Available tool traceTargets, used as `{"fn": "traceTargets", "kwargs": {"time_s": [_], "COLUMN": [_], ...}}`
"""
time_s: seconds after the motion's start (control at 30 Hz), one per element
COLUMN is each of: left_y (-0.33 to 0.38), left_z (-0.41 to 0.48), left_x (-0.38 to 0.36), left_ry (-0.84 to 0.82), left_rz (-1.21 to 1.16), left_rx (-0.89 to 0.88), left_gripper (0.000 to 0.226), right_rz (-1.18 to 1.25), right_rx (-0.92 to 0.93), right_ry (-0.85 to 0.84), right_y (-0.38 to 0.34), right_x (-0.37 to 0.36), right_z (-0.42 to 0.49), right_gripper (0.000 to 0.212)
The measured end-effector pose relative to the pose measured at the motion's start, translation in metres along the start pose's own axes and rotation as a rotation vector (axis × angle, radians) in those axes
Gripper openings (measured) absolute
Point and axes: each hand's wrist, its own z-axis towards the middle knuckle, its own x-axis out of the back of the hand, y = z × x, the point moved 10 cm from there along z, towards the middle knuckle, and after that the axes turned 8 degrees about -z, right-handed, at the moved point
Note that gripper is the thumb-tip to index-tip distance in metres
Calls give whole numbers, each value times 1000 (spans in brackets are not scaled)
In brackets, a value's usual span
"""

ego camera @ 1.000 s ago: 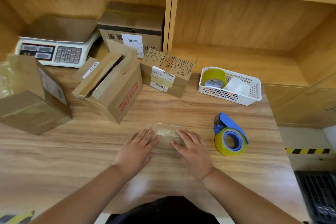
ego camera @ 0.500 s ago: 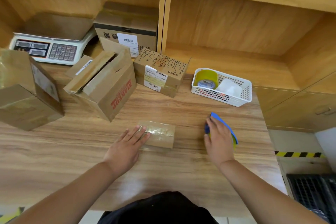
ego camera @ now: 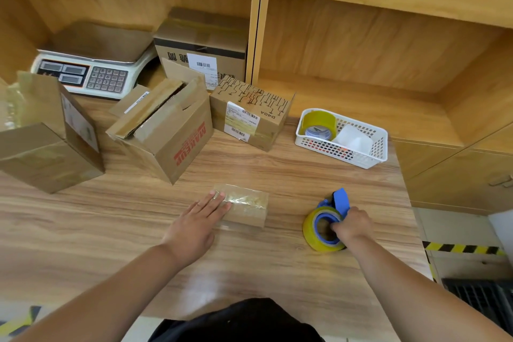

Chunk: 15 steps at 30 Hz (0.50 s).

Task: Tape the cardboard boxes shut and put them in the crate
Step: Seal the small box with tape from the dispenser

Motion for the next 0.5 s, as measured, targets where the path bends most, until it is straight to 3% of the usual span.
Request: {"fn": "traceTargets", "kwargs": {"time_s": [0.23, 0.37, 0.5], "left_y": [11, 16, 14], "left_z": [5, 12, 18], "left_x": [16, 22, 31], "left_ry": [44, 72, 56], "left_rz": [11, -21, -71], "left_rx": [43, 42, 108], "left_gripper": [77, 70, 61], "right_rz": [107, 265, 401], "right_rx": [56, 201, 412], "right_ry": [81, 67, 96], "right_y": [-13, -39, -67], "right_x": [8, 15, 25], "right_z": [-19, -36, -58], "right_gripper": [34, 34, 52]}}
